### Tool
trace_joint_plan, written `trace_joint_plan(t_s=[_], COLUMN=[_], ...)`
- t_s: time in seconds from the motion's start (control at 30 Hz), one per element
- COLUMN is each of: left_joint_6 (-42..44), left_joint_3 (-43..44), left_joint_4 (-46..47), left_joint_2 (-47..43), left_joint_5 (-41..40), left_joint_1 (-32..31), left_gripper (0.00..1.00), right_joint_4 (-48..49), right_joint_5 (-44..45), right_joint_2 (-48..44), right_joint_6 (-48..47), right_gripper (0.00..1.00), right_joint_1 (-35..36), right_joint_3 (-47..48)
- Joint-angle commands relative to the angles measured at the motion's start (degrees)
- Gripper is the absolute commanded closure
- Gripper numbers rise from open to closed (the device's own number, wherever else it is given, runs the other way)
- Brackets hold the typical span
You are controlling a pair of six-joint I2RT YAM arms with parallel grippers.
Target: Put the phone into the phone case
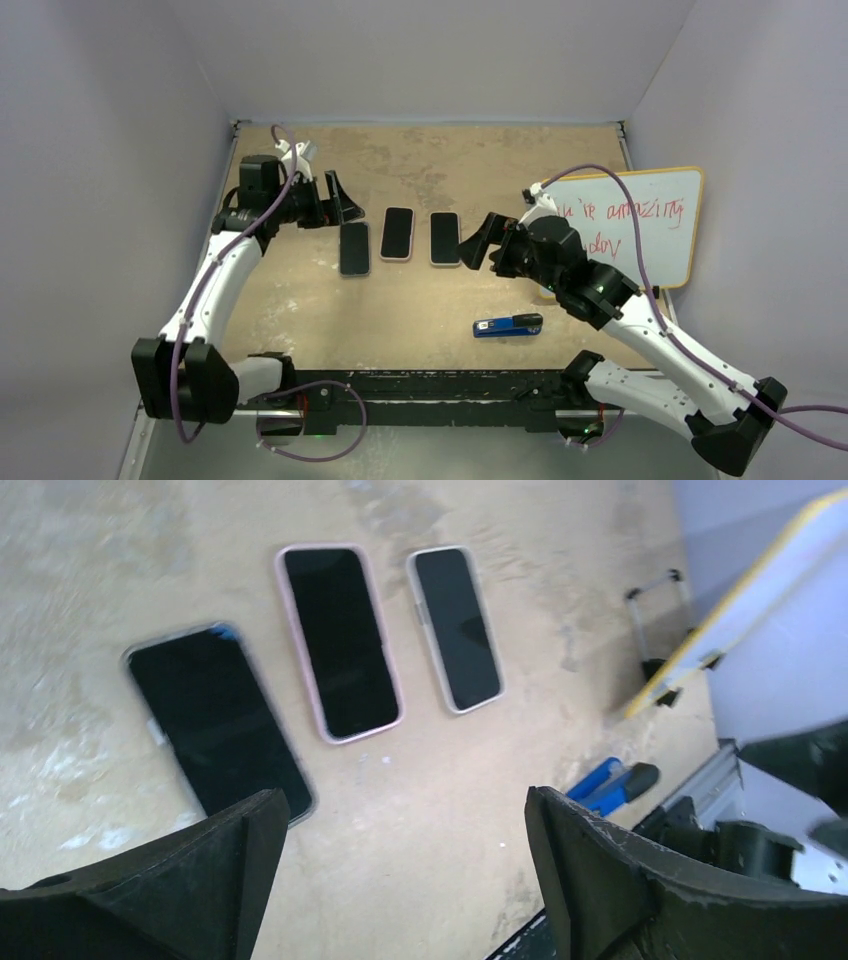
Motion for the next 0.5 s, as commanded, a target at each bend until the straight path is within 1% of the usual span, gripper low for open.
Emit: trace_joint_plan(t_s=[0.0, 0.13, 0.2, 0.27, 0.47], left_joint_6=[-2.1, -5.48, -7.35, -9.71, -13.81], left_joint_3=[2.76, 1.54, 0.22, -1.78, -7.51], left_joint_4=[3.7, 6.72, 7.53, 9.34, 11.56], left_joint_2=[-6.76, -12.37, -15.01, -17.43, -23.34], left_joint_5=[7.13, 9.7, 9.23, 10.78, 11.83], left_joint_1=[-1.76, -3.39, -3.58, -3.57, -3.61], left_gripper=[0.08, 0.06, 0.06, 0.06, 0.06], right_joint_4=[-2.94, -3.69, -2.27, -0.67, -0.17], right_joint_5=[5.38, 5.54, 5.09, 4.15, 3.03], right_joint_2=[0.47, 0.43, -0.37, -1.18, -2.48], right_joint_6=[0.0, -1.23, -1.23, -1.19, 0.21], right_gripper=[0.01, 0.01, 0.01, 0.01, 0.01], right_joint_1=[-0.07, -0.03, -0.09, -0.04, -0.02], right_joint_3=[6.71, 8.86, 8.27, 7.43, 4.7])
